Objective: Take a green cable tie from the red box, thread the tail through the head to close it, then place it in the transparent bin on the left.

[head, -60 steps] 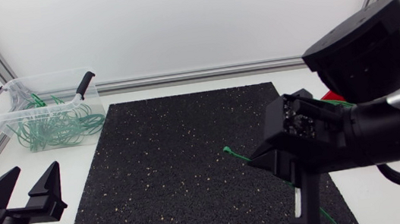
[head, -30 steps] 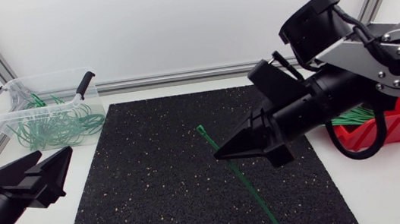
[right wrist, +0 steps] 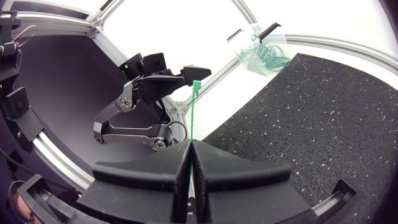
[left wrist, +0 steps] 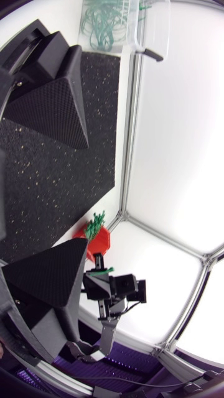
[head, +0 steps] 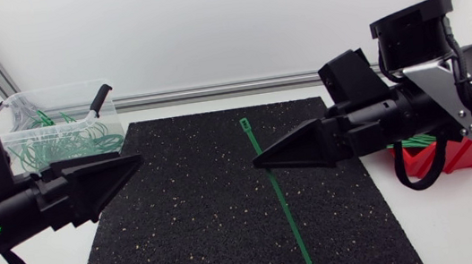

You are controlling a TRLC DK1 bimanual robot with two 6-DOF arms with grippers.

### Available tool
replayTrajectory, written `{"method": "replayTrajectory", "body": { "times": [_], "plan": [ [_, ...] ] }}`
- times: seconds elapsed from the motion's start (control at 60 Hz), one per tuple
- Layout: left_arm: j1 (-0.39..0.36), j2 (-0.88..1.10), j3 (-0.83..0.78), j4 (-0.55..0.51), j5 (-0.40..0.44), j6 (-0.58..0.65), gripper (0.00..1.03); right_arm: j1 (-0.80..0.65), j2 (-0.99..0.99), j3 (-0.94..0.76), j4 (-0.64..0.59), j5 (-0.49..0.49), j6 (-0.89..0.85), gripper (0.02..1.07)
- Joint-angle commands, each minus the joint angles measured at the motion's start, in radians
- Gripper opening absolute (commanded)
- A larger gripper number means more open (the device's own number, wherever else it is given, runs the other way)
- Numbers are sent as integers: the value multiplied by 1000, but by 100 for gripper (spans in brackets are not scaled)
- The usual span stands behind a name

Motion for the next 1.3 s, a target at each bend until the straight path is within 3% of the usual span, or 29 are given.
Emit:
{"method": "replayTrajectory", "body": {
  "times": [0.0, 0.167, 0.3, 0.567, 0.733, 1.283],
  "plan": [
    [-14, 73, 78, 24, 80, -44, 100, -4, -4, -27, 43, -22, 77, 8],
    [3, 241, 174, 107, 294, -124, 99, 5, 62, -23, 188, -71, 234, 8],
    [-26, 324, 223, 172, 379, -165, 99, 8, 108, -11, 280, -95, 313, 8],
    [-160, 412, 282, 245, 392, -214, 99, 4, 115, -37, 453, -100, 462, 8],
    [-177, 474, 312, 356, 399, -300, 99, 0, 116, -43, 467, -91, 471, 8],
    [-249, 626, 361, 440, 415, -367, 91, 5, 113, -67, 591, -43, 536, 8]
  ]
}}
